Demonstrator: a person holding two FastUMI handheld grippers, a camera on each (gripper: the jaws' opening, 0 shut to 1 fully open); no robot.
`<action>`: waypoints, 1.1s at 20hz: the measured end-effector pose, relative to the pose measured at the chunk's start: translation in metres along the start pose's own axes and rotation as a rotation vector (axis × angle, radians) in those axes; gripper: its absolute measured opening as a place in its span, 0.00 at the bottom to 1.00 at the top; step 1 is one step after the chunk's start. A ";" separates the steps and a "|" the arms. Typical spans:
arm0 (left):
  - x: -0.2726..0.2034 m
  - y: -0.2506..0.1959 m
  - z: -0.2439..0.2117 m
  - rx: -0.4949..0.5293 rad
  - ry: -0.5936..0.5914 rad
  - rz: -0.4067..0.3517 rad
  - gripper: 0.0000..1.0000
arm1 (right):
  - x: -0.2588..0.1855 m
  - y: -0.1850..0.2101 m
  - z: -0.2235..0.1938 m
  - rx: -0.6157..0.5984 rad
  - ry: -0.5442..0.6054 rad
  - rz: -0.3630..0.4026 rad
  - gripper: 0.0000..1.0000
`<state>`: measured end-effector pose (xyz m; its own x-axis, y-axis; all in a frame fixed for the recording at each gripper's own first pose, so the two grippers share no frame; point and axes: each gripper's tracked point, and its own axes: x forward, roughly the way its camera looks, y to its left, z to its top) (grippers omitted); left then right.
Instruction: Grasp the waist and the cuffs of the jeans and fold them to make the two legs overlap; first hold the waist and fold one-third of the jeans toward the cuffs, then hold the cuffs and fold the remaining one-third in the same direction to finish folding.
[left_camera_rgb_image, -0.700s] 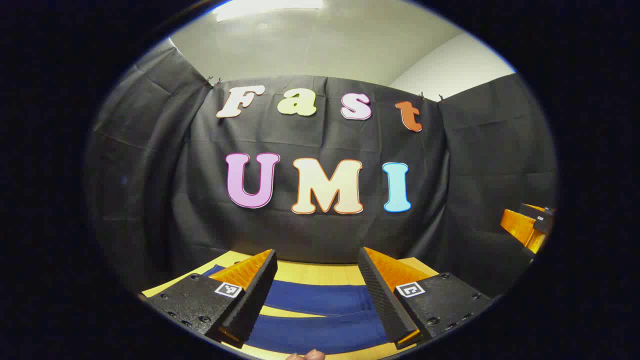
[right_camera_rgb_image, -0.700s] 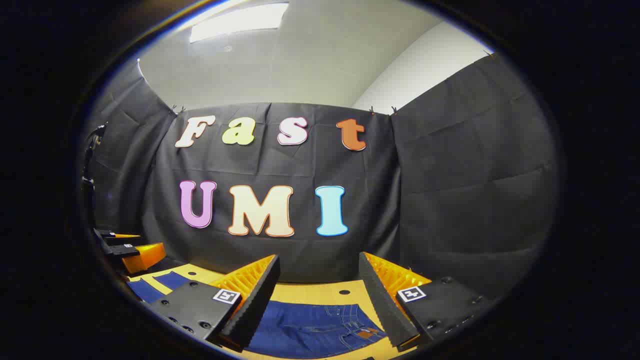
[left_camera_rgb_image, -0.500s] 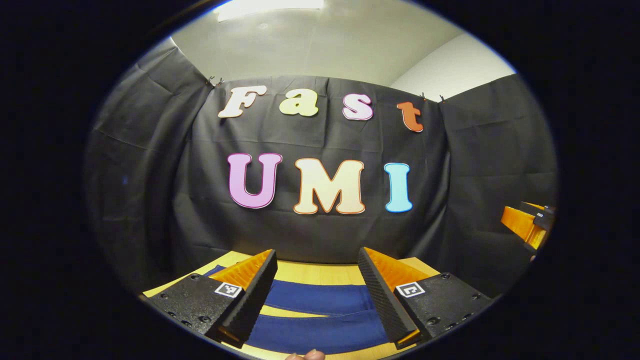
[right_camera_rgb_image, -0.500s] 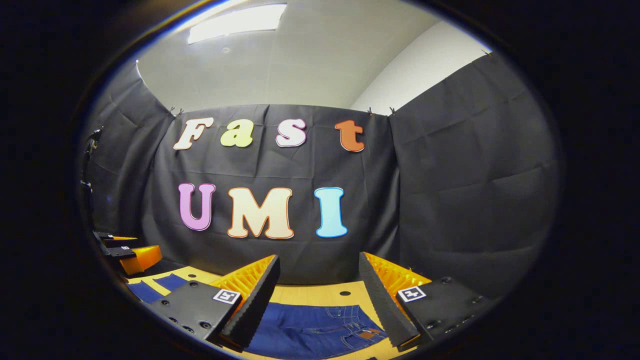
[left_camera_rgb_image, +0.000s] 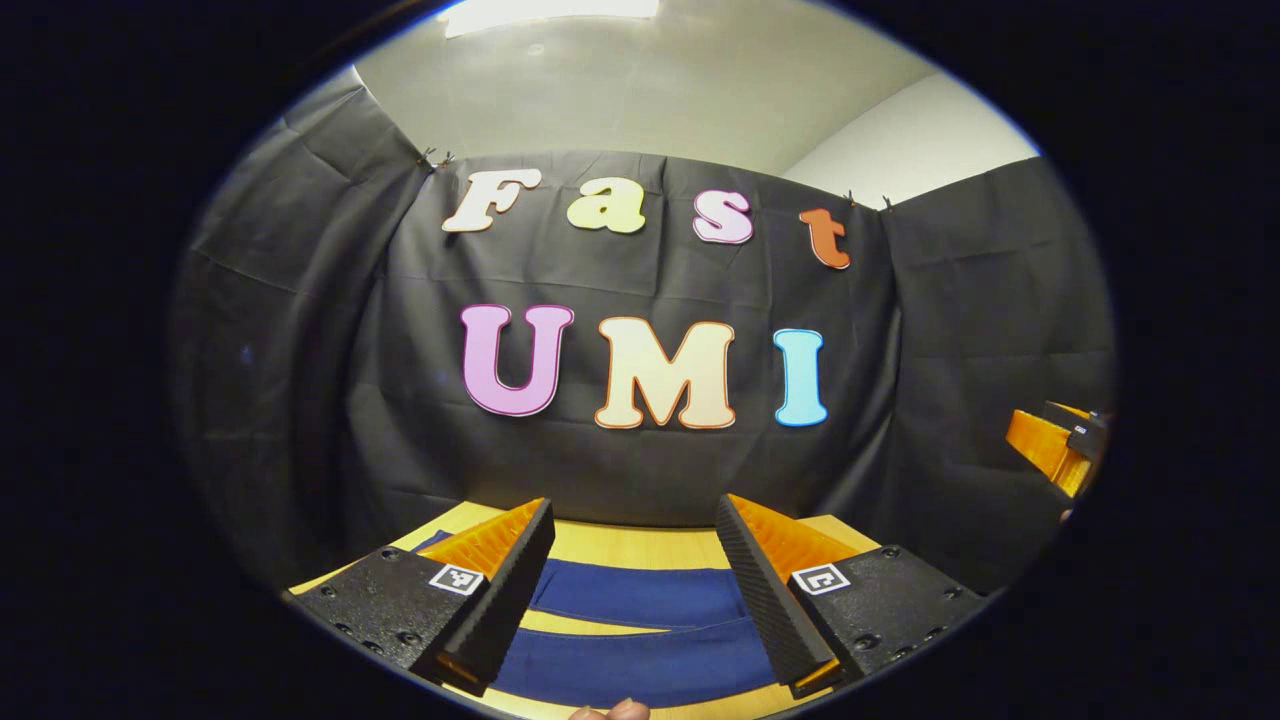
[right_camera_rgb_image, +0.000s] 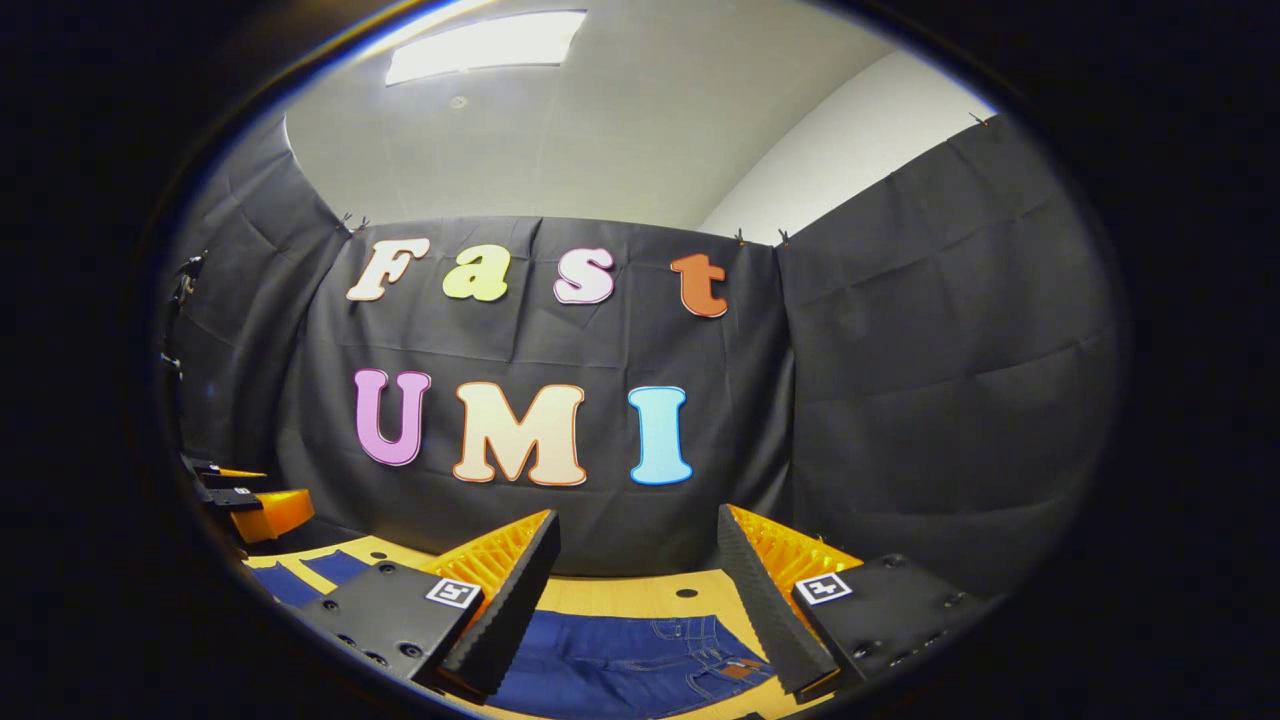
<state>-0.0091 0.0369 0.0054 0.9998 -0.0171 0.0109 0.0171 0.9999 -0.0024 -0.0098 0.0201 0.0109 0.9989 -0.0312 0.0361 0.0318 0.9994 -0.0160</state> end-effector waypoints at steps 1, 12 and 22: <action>-0.001 0.002 0.001 0.007 -0.005 0.000 0.94 | -0.001 0.002 -0.001 -0.001 0.001 0.000 0.98; -0.020 0.030 0.000 0.038 -0.012 -0.001 0.94 | -0.017 0.018 -0.013 -0.013 0.027 -0.007 0.98; -0.015 0.069 -0.038 0.215 0.049 -0.024 0.94 | -0.006 0.044 -0.030 -0.015 0.060 0.074 0.98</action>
<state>-0.0224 0.1065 -0.0329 0.9985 -0.0361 -0.0402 0.0438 0.9765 0.2109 -0.0131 0.0634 -0.0202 0.9988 0.0416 -0.0253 -0.0424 0.9986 -0.0317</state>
